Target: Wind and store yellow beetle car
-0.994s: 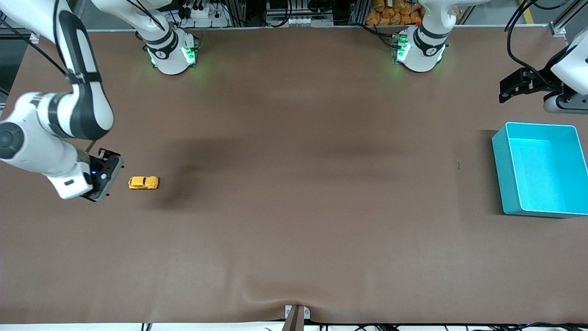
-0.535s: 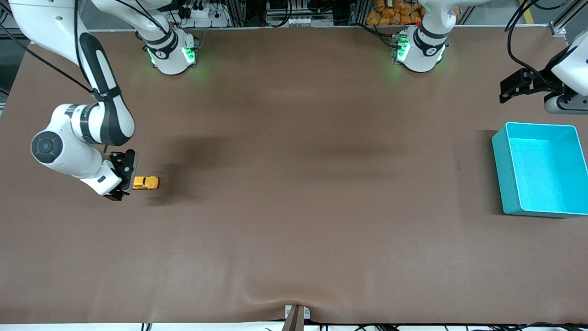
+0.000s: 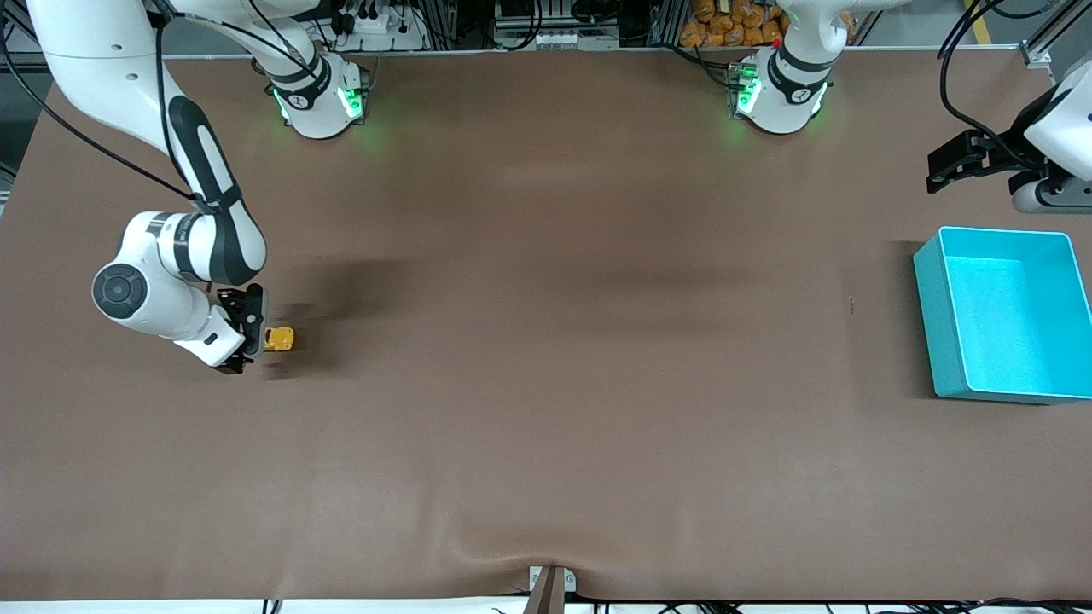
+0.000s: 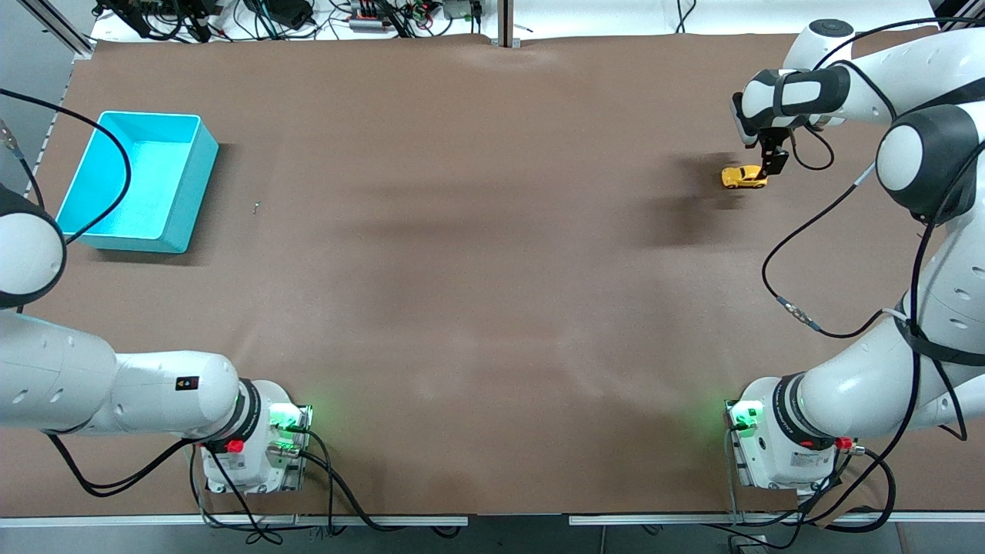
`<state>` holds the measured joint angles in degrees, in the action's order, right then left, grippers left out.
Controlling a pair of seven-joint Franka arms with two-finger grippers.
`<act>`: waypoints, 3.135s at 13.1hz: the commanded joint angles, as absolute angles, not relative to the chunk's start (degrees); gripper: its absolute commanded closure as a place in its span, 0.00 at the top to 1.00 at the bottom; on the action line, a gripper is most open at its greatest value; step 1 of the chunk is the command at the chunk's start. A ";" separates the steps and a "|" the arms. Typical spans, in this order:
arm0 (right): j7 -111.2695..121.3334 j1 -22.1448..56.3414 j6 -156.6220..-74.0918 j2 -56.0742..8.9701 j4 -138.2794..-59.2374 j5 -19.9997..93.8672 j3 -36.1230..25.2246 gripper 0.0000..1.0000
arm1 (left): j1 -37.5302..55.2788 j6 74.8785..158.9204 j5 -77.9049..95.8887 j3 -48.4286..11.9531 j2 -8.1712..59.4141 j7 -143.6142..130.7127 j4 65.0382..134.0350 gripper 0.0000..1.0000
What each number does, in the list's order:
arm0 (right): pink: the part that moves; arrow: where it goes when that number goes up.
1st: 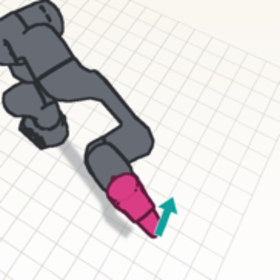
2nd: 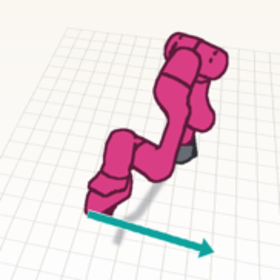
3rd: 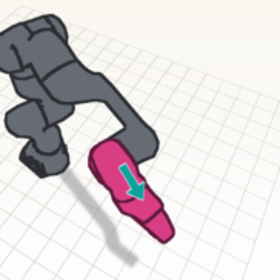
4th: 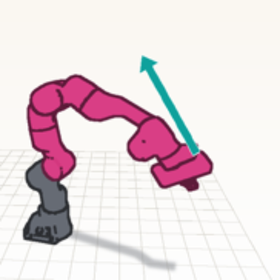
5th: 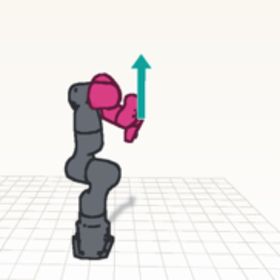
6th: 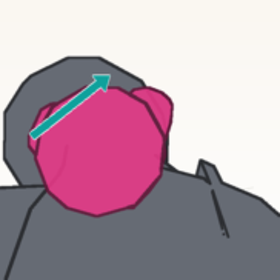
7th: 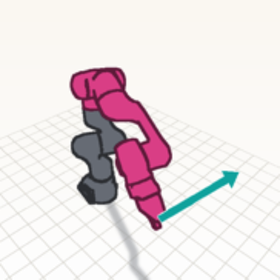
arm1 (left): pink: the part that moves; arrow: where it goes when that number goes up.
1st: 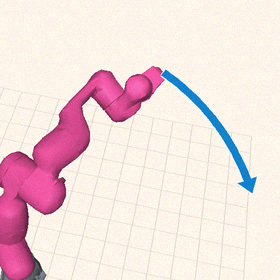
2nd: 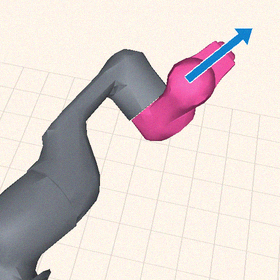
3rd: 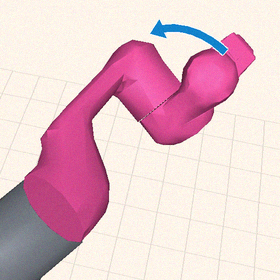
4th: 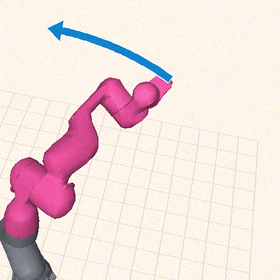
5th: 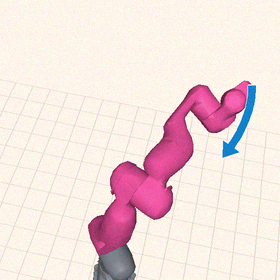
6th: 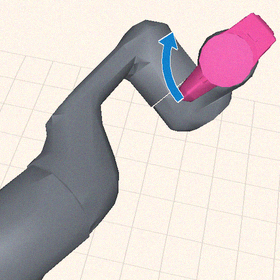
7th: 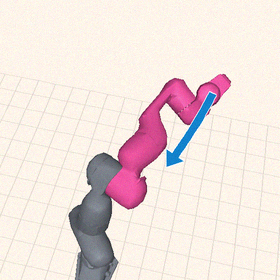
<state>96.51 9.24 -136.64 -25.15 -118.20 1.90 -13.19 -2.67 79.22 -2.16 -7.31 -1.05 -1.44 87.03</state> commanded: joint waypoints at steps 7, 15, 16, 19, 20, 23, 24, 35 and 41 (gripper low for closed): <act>97.12 8.52 -139.83 -27.42 -118.39 3.52 -12.57 0.68 | -2.72 78.31 -1.32 -7.21 -1.14 -2.72 86.66 1.00; 96.77 8.96 -140.19 -27.86 -118.39 3.60 -12.57 0.24 | -2.90 78.31 -1.32 -7.21 -0.97 -2.55 86.48 1.00; 96.77 8.96 -140.19 -28.04 -118.39 3.60 -12.57 0.21 | -2.99 78.40 -1.32 -7.21 -0.97 -2.55 86.48 1.00; 97.29 8.88 -140.71 -29.18 -117.95 3.60 -12.57 0.19 | -2.99 78.40 -1.41 -7.21 -0.97 -2.64 86.48 1.00; 97.64 8.88 -140.71 -29.18 -117.78 3.60 -12.57 0.19 | -2.99 78.40 -1.41 -7.21 -0.97 -2.64 86.48 1.00; 98.87 8.27 -140.54 -29.18 -117.77 3.52 -12.57 0.19 | -2.99 78.40 -1.41 -7.12 -0.97 -2.72 86.48 1.00; 100.18 7.83 -140.54 -29.18 -117.69 3.52 -12.57 0.19 | -2.99 78.31 -1.41 -7.12 -0.97 -2.72 86.57 1.00; 104.85 2.47 -140.54 -30.67 -116.54 3.52 -12.57 0.19 | -2.99 78.40 -1.49 -7.12 -0.97 -2.90 86.66 1.00; 107.57 -0.78 -140.45 -31.72 -115.49 3.52 -12.57 0.20 | -2.99 78.31 -1.49 -7.12 -0.97 -3.86 86.66 1.00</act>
<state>104.82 1.56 -139.96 -28.42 -116.97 2.91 -13.23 -2.89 79.12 -2.16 -7.14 -0.99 -2.44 87.08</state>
